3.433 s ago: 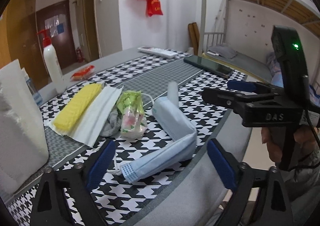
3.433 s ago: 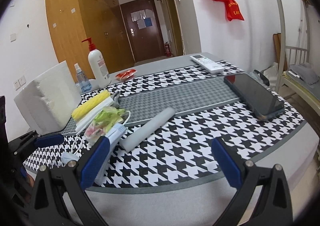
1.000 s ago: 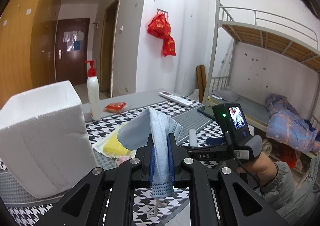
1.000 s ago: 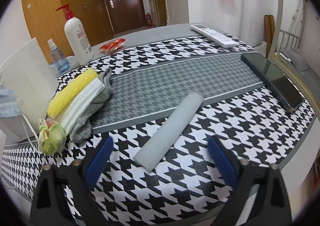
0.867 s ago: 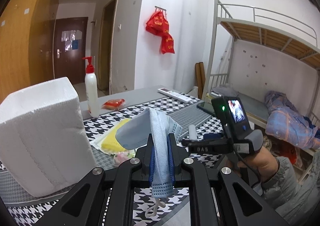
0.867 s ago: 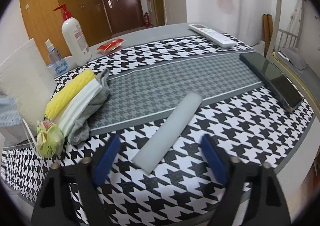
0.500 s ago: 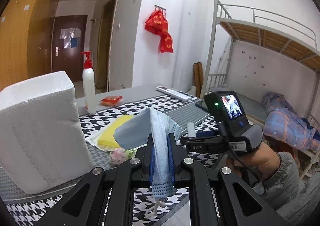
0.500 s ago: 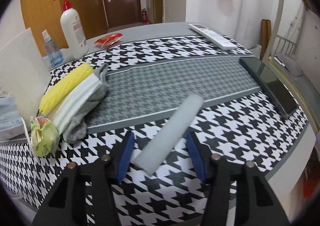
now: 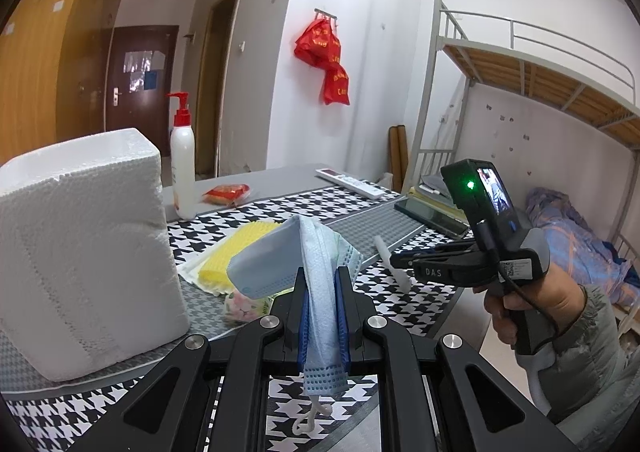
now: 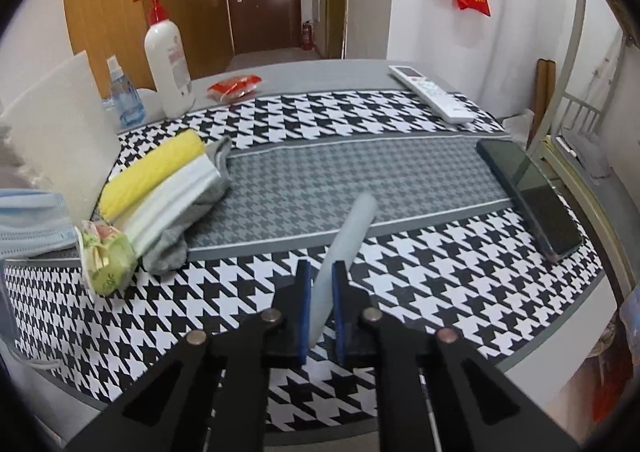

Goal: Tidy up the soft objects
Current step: 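Close the right gripper around the white foam cylinder, then lift the cylinder with the right gripper while the left gripper carries the mask toward the foam box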

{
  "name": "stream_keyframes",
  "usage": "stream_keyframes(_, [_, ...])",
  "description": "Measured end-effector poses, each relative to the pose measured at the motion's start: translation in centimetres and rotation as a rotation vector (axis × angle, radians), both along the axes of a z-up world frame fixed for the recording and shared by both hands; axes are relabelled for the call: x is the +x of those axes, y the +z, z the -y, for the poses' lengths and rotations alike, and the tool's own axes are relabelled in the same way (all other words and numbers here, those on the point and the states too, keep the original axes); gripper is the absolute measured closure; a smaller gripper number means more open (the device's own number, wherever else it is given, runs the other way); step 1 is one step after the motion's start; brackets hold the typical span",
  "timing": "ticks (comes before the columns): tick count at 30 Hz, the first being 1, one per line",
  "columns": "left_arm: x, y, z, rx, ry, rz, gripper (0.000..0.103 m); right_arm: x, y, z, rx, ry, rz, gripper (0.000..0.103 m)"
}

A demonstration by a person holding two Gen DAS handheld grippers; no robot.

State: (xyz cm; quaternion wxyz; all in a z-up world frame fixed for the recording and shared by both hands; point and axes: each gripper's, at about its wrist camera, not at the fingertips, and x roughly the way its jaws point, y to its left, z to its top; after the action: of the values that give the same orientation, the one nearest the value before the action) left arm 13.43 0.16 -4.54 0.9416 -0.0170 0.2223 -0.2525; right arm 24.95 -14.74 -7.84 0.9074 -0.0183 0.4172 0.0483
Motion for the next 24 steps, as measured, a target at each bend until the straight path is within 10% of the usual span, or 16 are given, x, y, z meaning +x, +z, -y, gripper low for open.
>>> stream_keyframes(6, [-0.2, -0.2, -0.2, 0.002, 0.010, -0.003, 0.090, 0.7, -0.6, 1.0, 0.065, -0.051, -0.040, 0.087])
stream_keyframes(10, [-0.1, -0.1, -0.1, 0.005, 0.013, -0.005, 0.090, 1.0, -0.8, 0.4, 0.121, -0.032, -0.030, 0.048])
stream_keyframes(17, [0.0, 0.1, 0.0, 0.008, 0.020, -0.008, 0.090, 1.9, -1.5, -0.8, 0.050, -0.055, -0.046, 0.048])
stream_keyframes(24, [0.2, 0.5, 0.0, -0.012, 0.008, -0.019, 0.090, 2.5, -1.6, -0.9, -0.002, -0.051, -0.059, 0.073])
